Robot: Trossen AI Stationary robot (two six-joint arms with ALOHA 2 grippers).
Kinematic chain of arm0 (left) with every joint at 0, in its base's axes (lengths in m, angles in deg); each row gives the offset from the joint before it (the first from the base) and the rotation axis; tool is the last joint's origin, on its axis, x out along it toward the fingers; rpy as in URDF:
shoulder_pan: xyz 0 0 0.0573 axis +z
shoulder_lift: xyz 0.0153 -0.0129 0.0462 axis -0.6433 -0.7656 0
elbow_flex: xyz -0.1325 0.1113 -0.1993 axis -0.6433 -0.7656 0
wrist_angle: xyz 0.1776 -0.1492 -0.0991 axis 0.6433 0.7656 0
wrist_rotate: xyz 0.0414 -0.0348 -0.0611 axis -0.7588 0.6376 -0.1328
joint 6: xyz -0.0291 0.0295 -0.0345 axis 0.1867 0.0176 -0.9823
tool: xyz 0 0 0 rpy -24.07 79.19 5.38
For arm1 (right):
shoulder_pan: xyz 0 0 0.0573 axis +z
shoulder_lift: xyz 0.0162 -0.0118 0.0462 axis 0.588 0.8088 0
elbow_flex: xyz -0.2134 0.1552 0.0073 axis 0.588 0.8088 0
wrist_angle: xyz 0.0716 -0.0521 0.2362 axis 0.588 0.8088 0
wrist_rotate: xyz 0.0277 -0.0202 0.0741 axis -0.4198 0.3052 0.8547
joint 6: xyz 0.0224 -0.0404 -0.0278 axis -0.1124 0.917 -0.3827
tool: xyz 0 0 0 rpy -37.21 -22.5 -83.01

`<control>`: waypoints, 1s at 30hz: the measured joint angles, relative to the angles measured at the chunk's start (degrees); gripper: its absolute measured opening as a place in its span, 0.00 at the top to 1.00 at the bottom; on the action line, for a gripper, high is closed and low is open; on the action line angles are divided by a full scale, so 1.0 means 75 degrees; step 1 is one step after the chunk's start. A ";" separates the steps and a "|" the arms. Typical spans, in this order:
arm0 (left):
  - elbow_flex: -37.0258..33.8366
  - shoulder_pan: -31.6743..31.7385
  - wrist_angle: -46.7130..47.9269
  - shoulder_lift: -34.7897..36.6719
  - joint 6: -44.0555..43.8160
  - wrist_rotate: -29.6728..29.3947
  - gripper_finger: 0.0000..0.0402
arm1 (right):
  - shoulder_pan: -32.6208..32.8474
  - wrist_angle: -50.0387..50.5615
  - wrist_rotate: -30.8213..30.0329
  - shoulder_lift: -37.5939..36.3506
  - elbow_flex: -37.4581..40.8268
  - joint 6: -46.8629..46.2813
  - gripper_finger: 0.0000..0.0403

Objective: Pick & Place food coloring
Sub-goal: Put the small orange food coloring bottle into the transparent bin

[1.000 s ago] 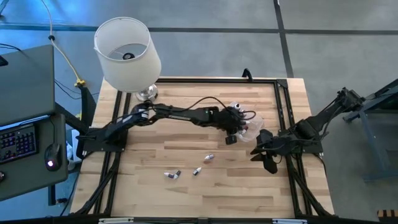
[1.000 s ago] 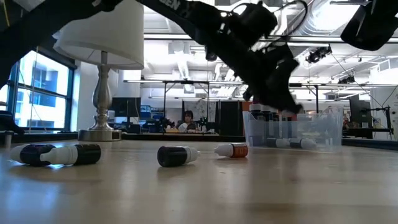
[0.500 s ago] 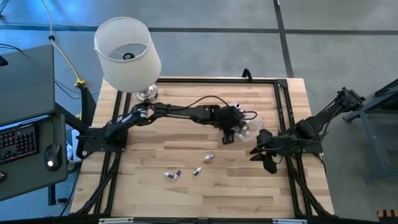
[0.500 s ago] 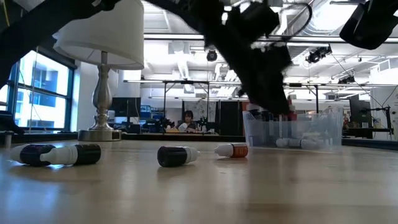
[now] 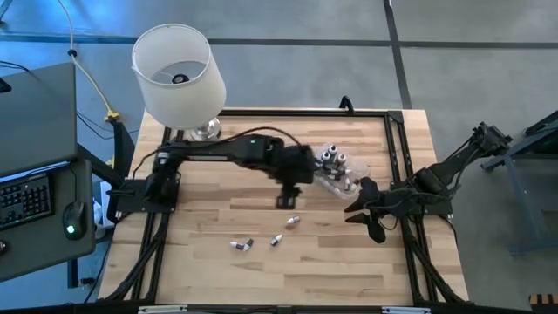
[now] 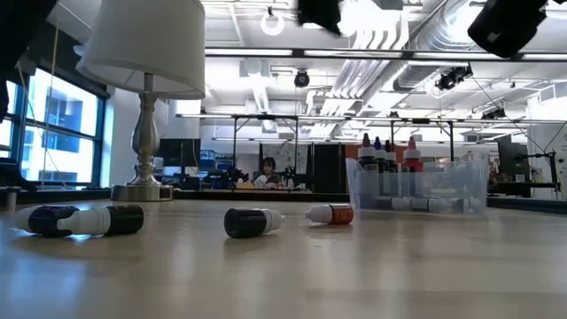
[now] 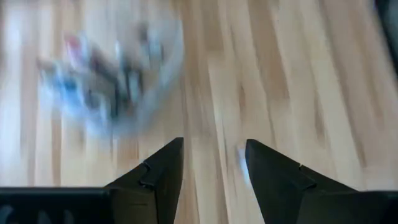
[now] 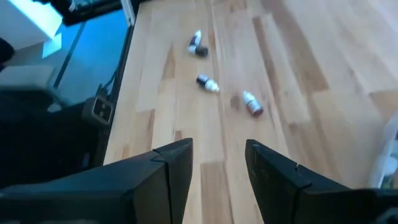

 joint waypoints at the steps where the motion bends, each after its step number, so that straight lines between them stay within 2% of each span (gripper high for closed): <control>1: -0.0019 -0.0086 0.0416 0.0120 -0.0004 -0.0069 0.58 | 0.0000 -0.0075 -0.0102 0.0022 0.0000 0.0035 0.65; 5: -0.0177 -0.0437 0.1478 0.0660 -0.0361 -0.0529 0.58 | 0.0003 -0.0505 -0.0517 0.0174 0.0003 0.0488 0.65; 9: -0.0693 -0.0858 0.2024 0.1507 -0.1067 -0.1643 0.58 | 0.0003 -0.1176 -0.1247 0.0562 0.0003 0.0912 0.65; 12: -0.1692 -0.1291 0.2139 0.2360 -0.1719 -0.2409 0.58 | 0.0003 -0.1666 -0.1759 0.1003 0.0006 0.1076 0.65; 15: -0.3323 -0.1777 0.1674 0.3483 -0.2491 -0.2958 0.58 | -0.0042 -0.1943 -0.2188 0.1499 0.0006 0.1085 0.65; 19: -0.6223 -0.2513 -0.0487 0.5300 -0.2982 -0.3008 0.58 | -0.0202 -0.2149 -0.2898 0.2153 0.0006 0.1087 0.65; 24: -0.9775 -0.3187 -0.4160 0.7025 -0.2933 -0.2245 0.58 | -0.0582 -0.2422 -0.3533 0.3021 0.0009 0.1119 0.65; 27: -1.1360 -0.3321 -0.5886 0.7563 -0.3053 -0.1828 0.58 | -0.0918 -0.3258 -0.3006 0.3580 0.0009 0.1788 0.65; 30: -1.2366 -0.3305 -0.7080 0.7802 -0.3265 -0.1626 0.58 | -0.1272 -0.4339 -0.1481 0.4243 0.0009 0.2863 0.65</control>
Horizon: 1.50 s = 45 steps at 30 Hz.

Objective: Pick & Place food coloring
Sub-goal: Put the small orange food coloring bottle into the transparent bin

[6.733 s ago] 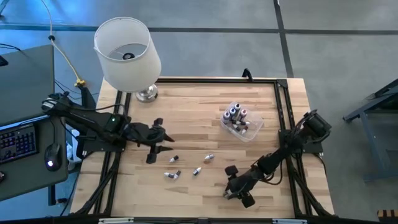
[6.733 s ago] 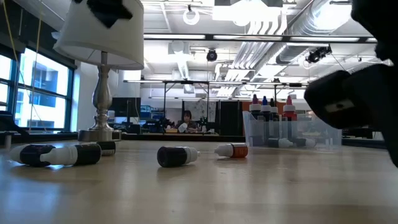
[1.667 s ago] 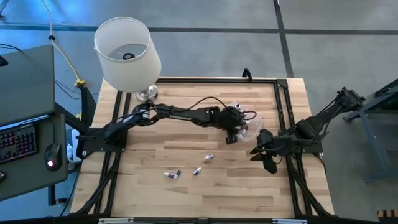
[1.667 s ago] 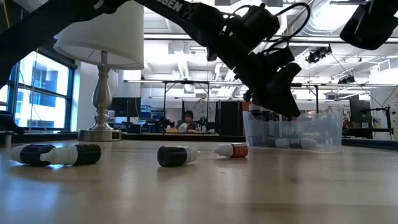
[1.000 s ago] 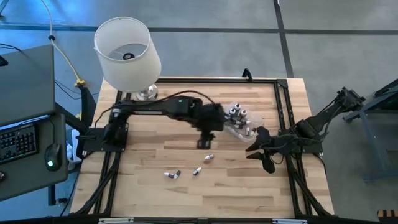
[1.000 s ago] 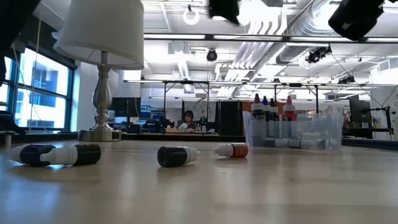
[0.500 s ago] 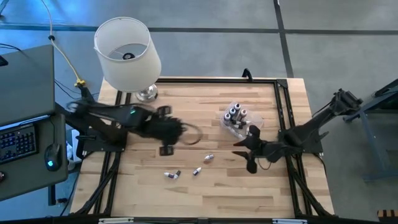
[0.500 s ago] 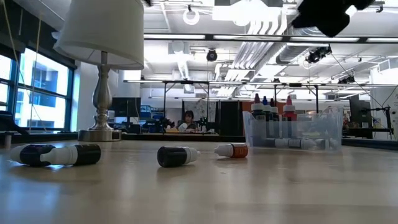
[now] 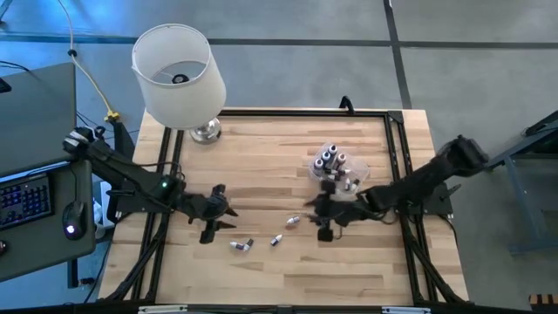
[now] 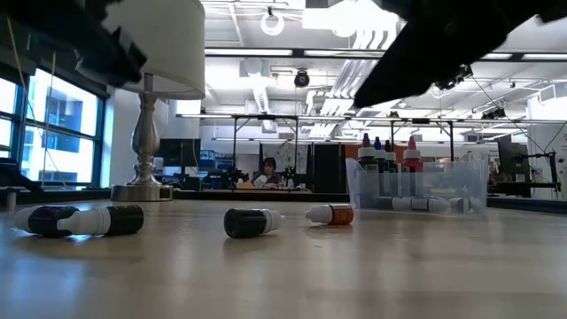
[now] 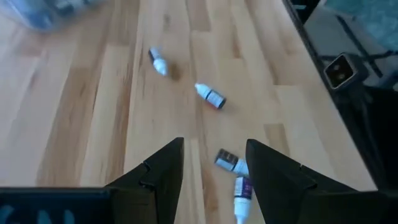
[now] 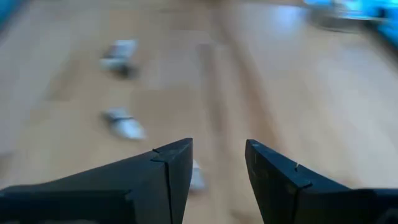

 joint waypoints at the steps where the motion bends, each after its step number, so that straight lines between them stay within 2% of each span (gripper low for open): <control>1: -0.0216 0.0004 -0.0168 0.0032 -0.0084 -0.0001 0.58 | -0.0112 -0.0392 0.0622 0.0257 0.0000 0.0324 0.65; 5: -0.0547 0.0004 -0.0302 0.0058 -0.0426 -0.0073 0.58 | -0.0572 -0.1370 0.2493 0.1268 -0.0003 0.1122 0.65; 13: -0.0563 0.0004 -0.0574 0.0061 -0.0609 -0.0035 0.58 | -0.1668 -0.2194 0.4184 0.2812 -0.0006 0.0947 0.65; 16: -0.0563 0.0004 -0.0602 0.0061 -0.0640 0.0006 0.58 | -0.1855 -0.2228 0.4377 0.3129 -0.0025 0.0942 0.65; 20: -0.0563 0.0004 -0.0601 0.0061 -0.0644 0.0001 0.58 | -0.1896 -0.2295 0.4293 0.3270 -0.0032 0.1690 0.68; 23: -0.0563 0.0004 -0.0598 0.0058 -0.0644 -0.0018 0.58 | -0.1896 -0.2420 0.4263 0.3282 -0.0031 0.2121 0.75; 26: -0.0563 0.0004 -0.0596 0.0057 -0.0644 -0.0035 0.58 | -0.1938 -0.2489 0.4292 0.3206 -0.0021 0.2030 0.84; 28: -0.0563 0.0004 -0.0593 0.0055 -0.0643 -0.0035 0.58 | -0.1964 -0.2220 0.4330 0.2948 -0.0001 0.1950 0.84; 31: -0.0563 0.0004 -0.0592 0.0055 -0.0643 -0.0040 0.58 | -0.1989 -0.1370 0.4238 0.1985 -0.0006 0.2055 0.84; 36: -0.0563 0.0004 -0.0602 0.0055 -0.0641 -0.0044 0.58 | -0.1986 0.1668 0.2759 -0.0368 -0.0015 0.1757 0.81; 41: -0.0563 0.0004 -0.0630 0.0055 -0.0641 -0.0090 0.58 | -0.2004 0.4682 0.0824 -0.2464 0.0081 0.0350 0.82; 43: -0.0563 0.0004 -0.0629 0.0055 -0.0641 -0.0309 0.58 | -0.2079 0.5215 0.0455 -0.3009 0.0342 -0.0220 0.83; 45: -0.0563 0.0004 -0.0627 0.0055 -0.0641 -0.0531 0.58 | -0.2229 0.5113 0.0525 -0.3373 0.0711 -0.0552 0.84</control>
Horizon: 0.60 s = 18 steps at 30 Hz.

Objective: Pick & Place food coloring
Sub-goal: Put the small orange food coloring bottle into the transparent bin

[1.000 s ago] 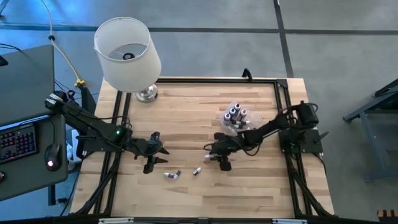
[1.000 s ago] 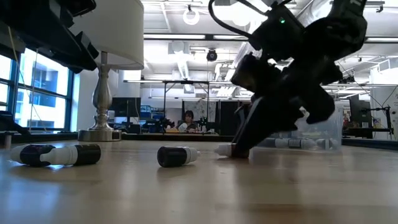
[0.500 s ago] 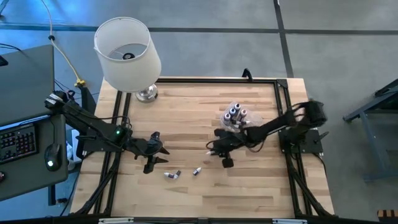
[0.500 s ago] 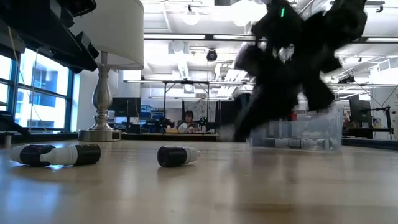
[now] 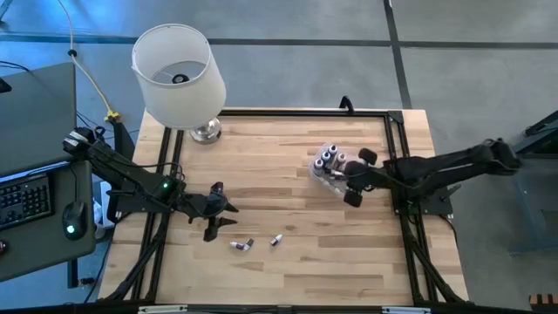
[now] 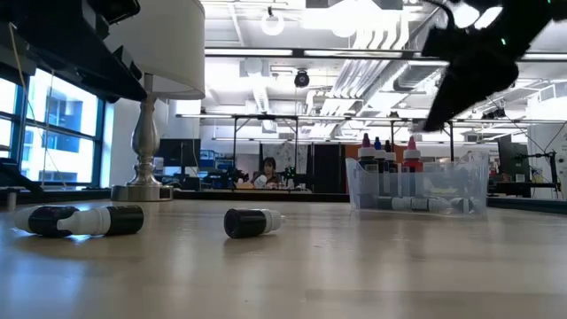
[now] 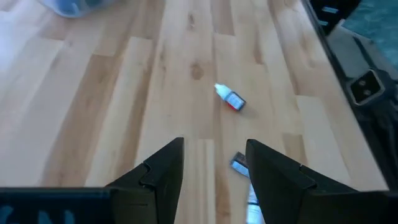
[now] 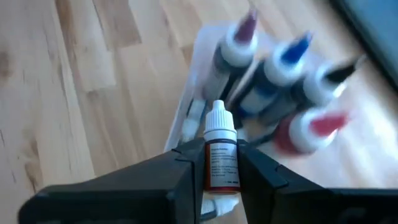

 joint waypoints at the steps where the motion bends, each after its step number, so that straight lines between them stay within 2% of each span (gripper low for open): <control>1: 0.0000 0.0001 0.0000 0.0000 0.0000 -0.0094 0.58 | -0.0075 -0.0135 0.0171 -0.0094 0.0235 -0.0091 0.83; 4: 0.0000 0.0003 0.0000 0.0000 -0.0022 -0.0109 0.58 | -0.0239 -0.0754 0.0725 -0.0124 0.0909 -0.0096 0.80; 8: 0.0000 0.0003 0.0000 0.0000 -0.0419 -0.0070 0.58 | -0.0337 -0.1545 0.0875 -0.0035 0.1315 -0.0070 0.78; 13: 0.0000 0.0002 0.0006 0.0000 -0.0821 -0.0019 0.58 | -0.0387 -0.1363 0.0582 -0.0039 0.1082 0.0280 0.78; 18: 0.0000 0.0000 0.0013 0.0000 -0.0823 0.0155 0.58 | -0.0384 -0.1379 0.0668 -0.0039 0.0725 0.0561 0.77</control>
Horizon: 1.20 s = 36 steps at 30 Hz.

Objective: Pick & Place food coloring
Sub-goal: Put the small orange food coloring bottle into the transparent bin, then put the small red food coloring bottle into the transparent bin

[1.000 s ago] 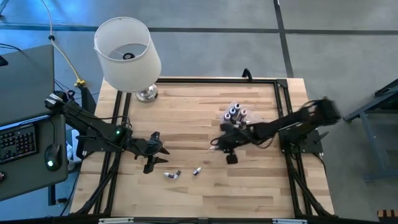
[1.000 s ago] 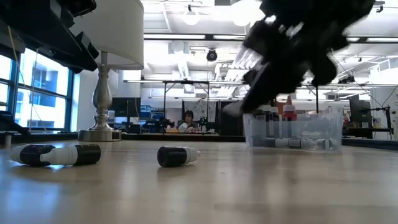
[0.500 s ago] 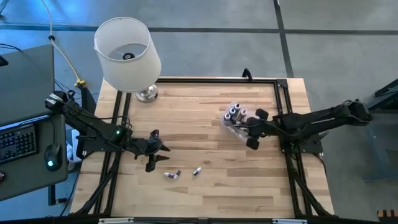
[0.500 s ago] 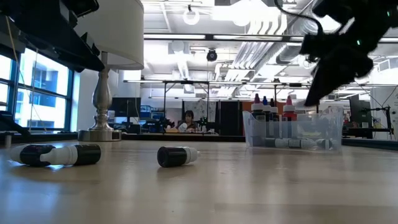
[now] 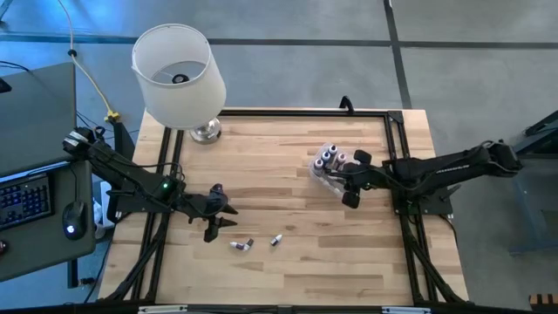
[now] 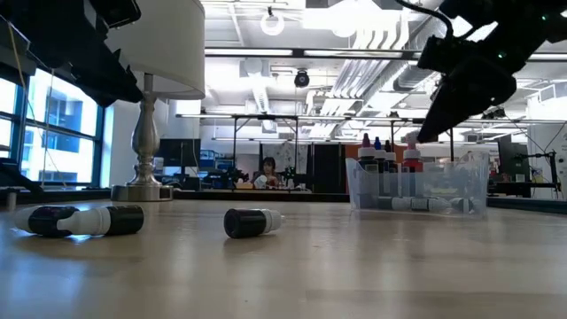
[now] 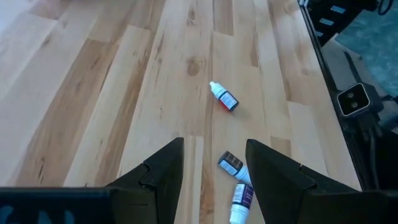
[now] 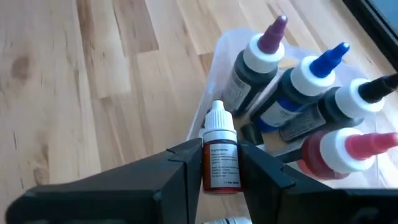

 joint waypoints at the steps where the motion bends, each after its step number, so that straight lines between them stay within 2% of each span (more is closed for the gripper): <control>1: 0.0000 0.0000 -0.0001 0.0000 -0.0001 0.0000 0.58 | 0.0000 0.0009 0.0003 0.0000 -0.0021 0.0005 0.77; 8: 0.0000 0.0000 0.0002 0.0000 -0.0001 0.0003 0.58 | -0.0003 0.0502 -0.0087 0.0000 0.0198 -0.0631 0.77; 17: 0.0000 0.0000 0.0022 0.0000 -0.0001 0.0042 0.58 | -0.0006 0.0360 -0.0033 0.0000 0.0715 -0.0869 0.77; 24: 0.0000 0.0000 0.0036 0.0000 -0.0004 0.0210 0.58 | -0.0279 0.0229 0.0558 0.0000 0.0715 -0.0863 0.77; 33: 0.0000 0.0000 0.0054 0.0000 -0.0004 0.0221 0.58 | -0.0643 0.0182 0.0546 0.0000 0.0715 -0.0854 0.60; 36: 0.0000 0.0000 0.0054 0.0000 -0.0004 0.0222 0.58 | -0.0620 -0.0640 0.1002 0.0000 0.0713 -0.0848 0.56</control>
